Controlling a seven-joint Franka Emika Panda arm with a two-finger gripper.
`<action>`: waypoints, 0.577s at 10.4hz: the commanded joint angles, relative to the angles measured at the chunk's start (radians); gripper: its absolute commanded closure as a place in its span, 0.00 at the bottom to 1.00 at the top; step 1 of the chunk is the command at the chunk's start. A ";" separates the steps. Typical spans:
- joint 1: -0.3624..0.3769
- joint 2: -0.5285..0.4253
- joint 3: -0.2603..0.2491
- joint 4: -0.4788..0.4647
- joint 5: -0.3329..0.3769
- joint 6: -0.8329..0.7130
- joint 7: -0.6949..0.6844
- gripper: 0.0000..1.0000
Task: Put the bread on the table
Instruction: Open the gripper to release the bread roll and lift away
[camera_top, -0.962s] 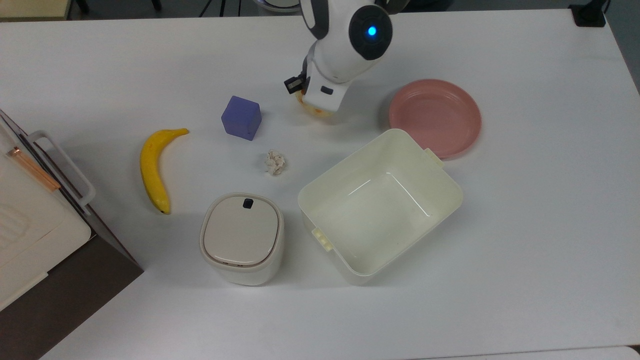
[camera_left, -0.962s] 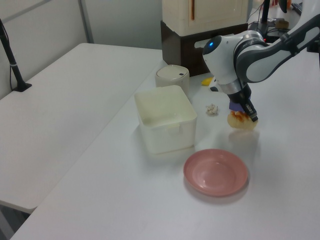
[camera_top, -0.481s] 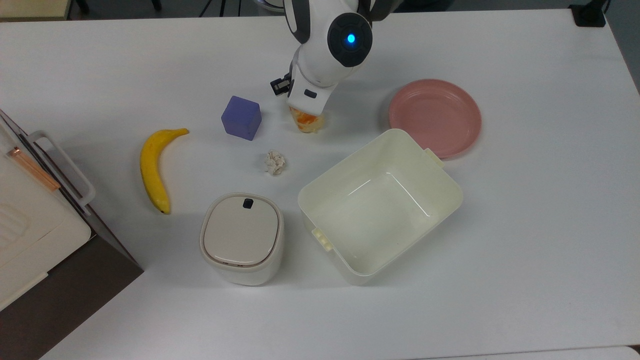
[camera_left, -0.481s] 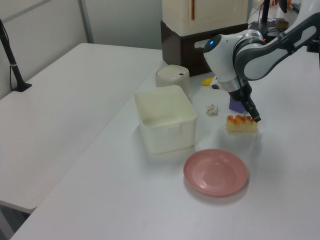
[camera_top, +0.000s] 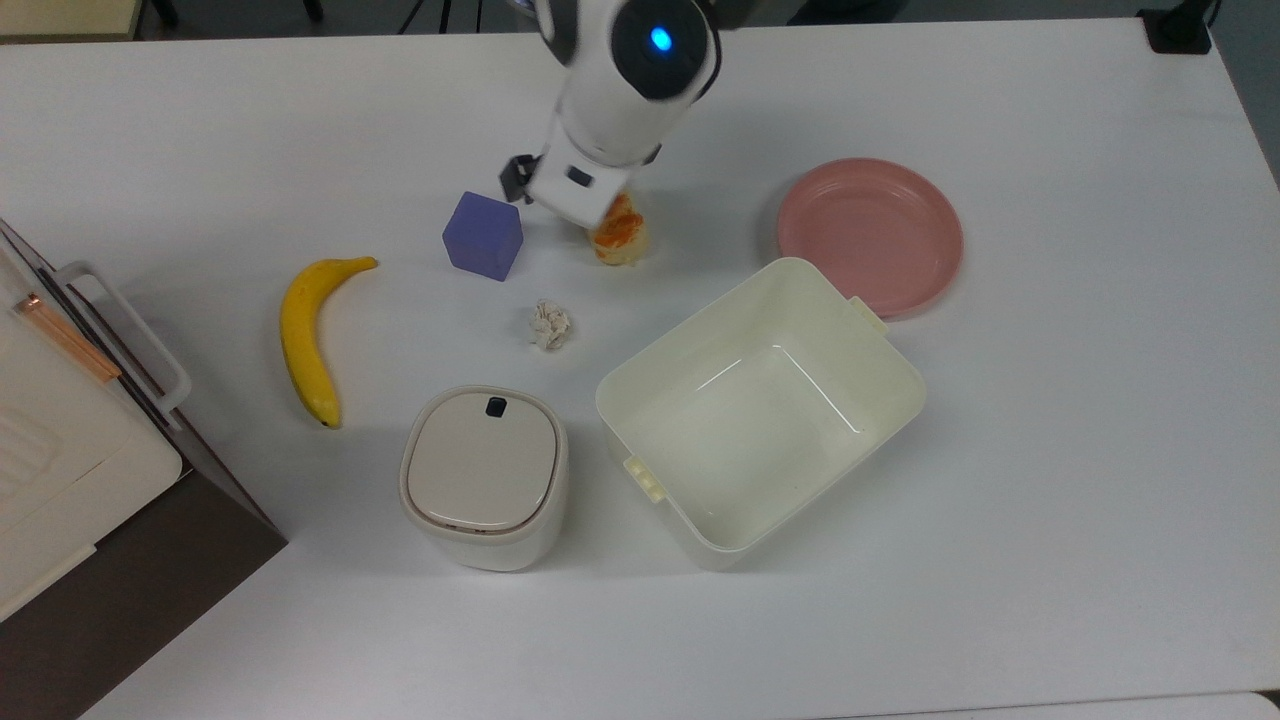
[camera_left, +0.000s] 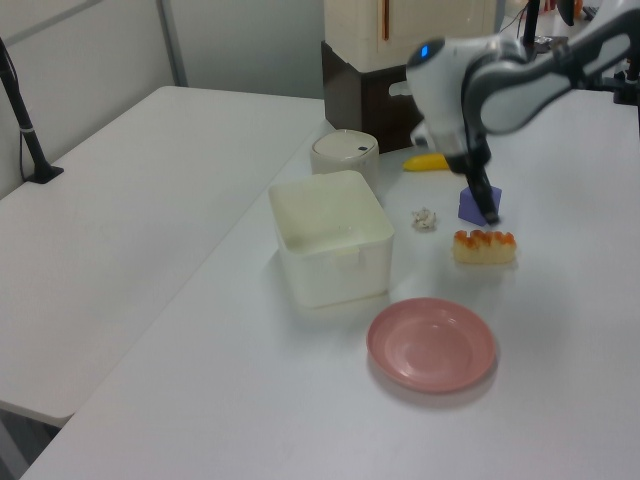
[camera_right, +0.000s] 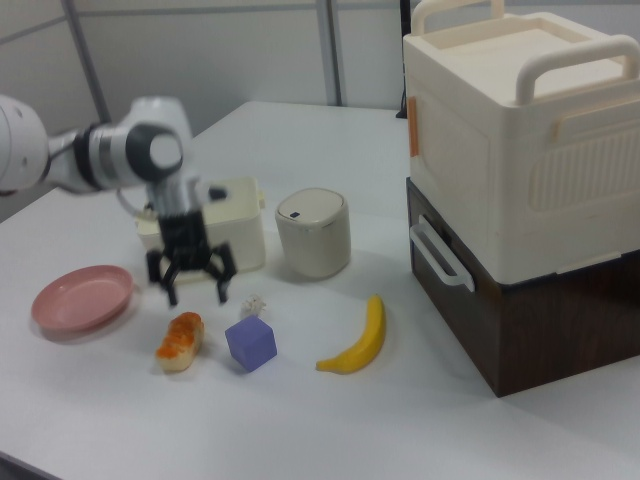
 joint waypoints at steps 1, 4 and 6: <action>-0.124 -0.068 -0.013 0.222 0.118 -0.014 0.093 0.00; -0.236 -0.149 -0.015 0.310 0.239 -0.040 0.093 0.00; -0.250 -0.226 -0.056 0.310 0.261 -0.049 0.079 0.00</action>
